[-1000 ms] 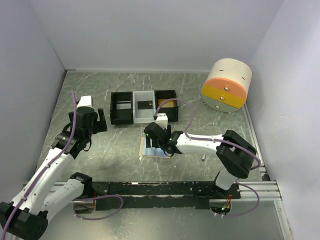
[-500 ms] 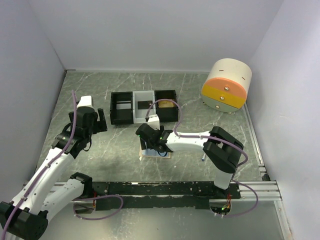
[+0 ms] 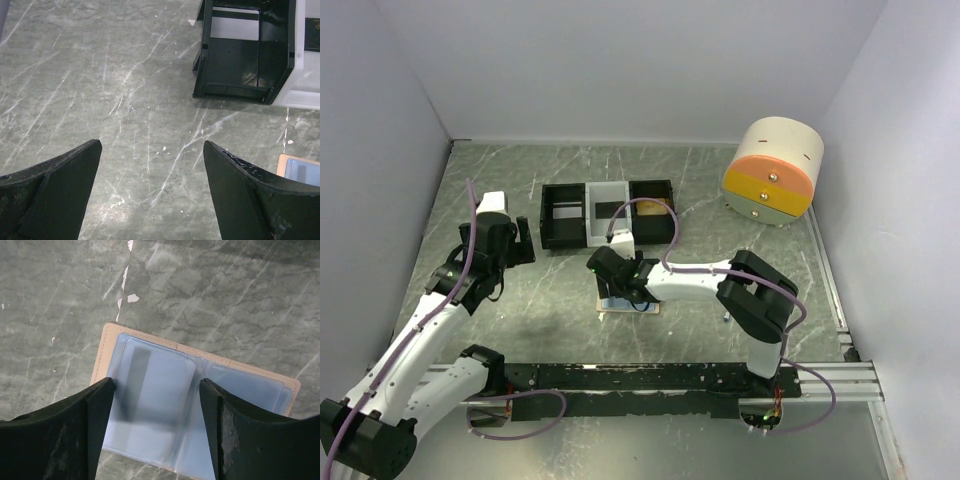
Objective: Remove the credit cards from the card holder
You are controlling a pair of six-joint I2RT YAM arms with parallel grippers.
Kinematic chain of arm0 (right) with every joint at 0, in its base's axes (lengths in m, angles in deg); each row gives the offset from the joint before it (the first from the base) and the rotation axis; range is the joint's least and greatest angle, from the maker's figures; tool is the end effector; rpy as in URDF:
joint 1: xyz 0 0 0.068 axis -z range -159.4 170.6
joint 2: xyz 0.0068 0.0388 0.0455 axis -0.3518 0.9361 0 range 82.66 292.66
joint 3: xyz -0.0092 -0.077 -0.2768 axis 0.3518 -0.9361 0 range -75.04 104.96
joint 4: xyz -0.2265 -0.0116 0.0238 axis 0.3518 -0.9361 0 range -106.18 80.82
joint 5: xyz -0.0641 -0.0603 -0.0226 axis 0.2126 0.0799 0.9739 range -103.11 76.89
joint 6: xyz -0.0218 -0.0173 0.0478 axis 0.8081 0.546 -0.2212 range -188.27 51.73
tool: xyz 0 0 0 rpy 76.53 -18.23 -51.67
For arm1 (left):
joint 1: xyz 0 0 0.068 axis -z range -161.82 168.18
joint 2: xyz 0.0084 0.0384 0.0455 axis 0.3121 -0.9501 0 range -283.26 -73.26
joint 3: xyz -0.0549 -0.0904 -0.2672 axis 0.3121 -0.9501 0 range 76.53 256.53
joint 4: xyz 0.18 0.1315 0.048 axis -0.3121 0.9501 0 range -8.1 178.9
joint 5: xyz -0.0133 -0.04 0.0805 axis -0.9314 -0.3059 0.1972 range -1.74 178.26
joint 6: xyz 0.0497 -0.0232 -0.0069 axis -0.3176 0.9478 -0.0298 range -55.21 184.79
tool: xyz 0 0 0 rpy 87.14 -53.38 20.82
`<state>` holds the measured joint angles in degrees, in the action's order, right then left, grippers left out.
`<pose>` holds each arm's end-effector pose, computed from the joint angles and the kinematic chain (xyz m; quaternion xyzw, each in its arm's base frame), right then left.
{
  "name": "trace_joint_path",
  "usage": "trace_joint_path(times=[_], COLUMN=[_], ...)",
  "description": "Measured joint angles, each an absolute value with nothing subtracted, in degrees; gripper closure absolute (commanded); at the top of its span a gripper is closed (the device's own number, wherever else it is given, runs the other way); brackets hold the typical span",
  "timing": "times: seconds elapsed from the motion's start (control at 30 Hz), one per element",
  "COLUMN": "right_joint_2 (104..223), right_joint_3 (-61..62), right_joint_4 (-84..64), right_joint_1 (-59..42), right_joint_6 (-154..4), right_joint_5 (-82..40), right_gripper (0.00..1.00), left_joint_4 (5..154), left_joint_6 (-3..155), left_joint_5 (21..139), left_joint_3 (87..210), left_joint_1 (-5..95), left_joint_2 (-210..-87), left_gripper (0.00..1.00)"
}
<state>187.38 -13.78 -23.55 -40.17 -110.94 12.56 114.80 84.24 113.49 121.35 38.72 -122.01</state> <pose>0.1809 0.2899 0.1918 -0.0865 0.9349 0.0798 0.3349 0.1320 -0.0324 0.3041 -0.0895 0.8736 0.0343 0.4772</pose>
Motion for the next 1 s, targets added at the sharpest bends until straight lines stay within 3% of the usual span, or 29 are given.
trace_joint_path(times=[0.4, 0.53, 0.7, 1.0], right_joint_2=[189.0, 190.09, 189.26, 185.55], right_joint_3=[-11.86, -10.31, -11.55, -17.7], right_joint_4=[-24.32, -25.52, -23.99, -15.0], right_joint_1=[-40.24, -40.52, -40.57, -36.44], right_joint_6=[-110.24, -110.29, -110.09, -108.21], right_joint_5=[12.56, 13.42, 13.29, 1.31], right_gripper=[0.3, 0.37, 0.38, 0.41], left_joint_4=[114.8, 114.8, 114.8, 114.8], left_joint_6=[84.06, 84.06, 84.04, 83.82], left_joint_5=[113.47, 113.47, 113.43, 112.84], left_joint_3=[121.35, 121.35, 121.35, 121.35], left_joint_1=[38.61, 38.59, 38.57, 38.57], left_joint_2=[-122.08, -122.08, -122.1, -122.74], left_gripper=[0.06, 0.06, 0.06, 0.06])
